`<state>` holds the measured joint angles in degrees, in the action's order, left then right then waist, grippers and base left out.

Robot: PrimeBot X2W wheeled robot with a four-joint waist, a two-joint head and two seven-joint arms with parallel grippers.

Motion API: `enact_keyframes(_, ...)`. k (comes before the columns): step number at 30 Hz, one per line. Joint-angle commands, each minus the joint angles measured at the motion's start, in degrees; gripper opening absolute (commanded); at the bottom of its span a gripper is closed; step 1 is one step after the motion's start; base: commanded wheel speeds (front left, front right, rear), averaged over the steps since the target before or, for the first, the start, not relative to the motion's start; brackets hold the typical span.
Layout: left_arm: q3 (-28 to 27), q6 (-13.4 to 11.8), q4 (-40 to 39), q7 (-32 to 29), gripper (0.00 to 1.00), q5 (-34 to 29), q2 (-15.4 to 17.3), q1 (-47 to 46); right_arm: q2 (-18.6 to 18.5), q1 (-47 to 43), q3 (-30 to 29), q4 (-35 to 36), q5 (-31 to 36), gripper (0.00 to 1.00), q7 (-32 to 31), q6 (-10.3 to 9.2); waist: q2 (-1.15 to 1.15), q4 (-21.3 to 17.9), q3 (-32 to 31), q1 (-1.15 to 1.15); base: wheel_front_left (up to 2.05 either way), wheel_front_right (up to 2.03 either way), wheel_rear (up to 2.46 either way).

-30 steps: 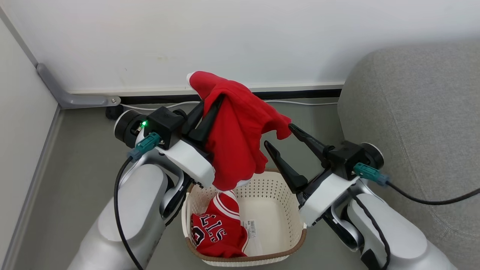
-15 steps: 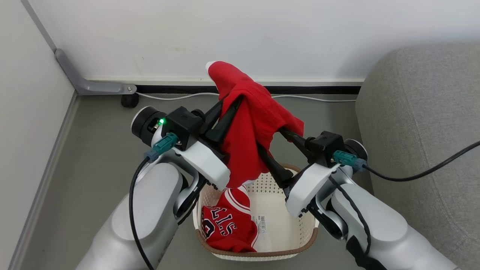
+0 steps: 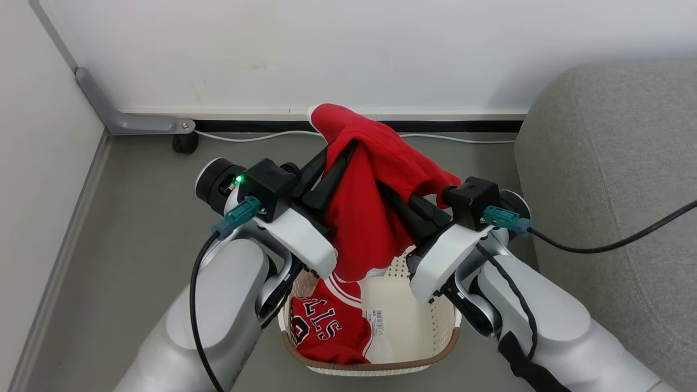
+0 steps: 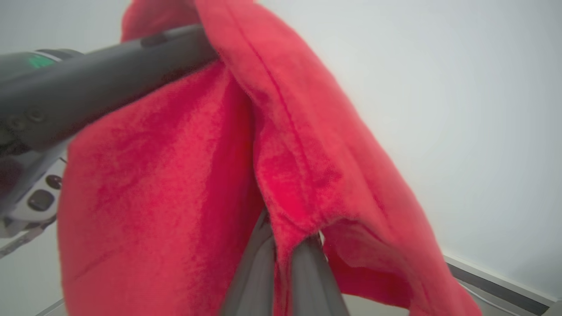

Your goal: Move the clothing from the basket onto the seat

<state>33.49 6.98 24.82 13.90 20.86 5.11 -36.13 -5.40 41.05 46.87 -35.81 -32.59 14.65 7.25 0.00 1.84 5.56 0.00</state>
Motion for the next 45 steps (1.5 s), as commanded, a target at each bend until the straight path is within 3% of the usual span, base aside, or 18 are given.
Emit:
enact_keyframes(1,-1.9,-0.4,-1.1,0.4,1.0,0.3,1.1,-2.4,0.5,-0.4,-0.4,1.7,0.4,0.0,0.3,0.24,0.0,-0.4,0.1,0.0,0.0,0.0,0.0)
enact_keyframes(19,-2.5,-0.3,1.6,1.0,1.0,0.4,1.5,-0.7,-0.1,-3.0,-5.9,5.6,3.0,0.0,0.3,0.24,0.0,-4.6,0.2,0.0,0.0,0.0,0.0)
enact_keyframes(45,-4.4,0.3,-1.3,1.1,1.0,0.2,0.3,6.9,-2.5,-10.9,-15.2,13.9,6.6,0.0,0.3,0.24,0.0,-26.1,-2.1,0.0,0.0,0.0,0.0)
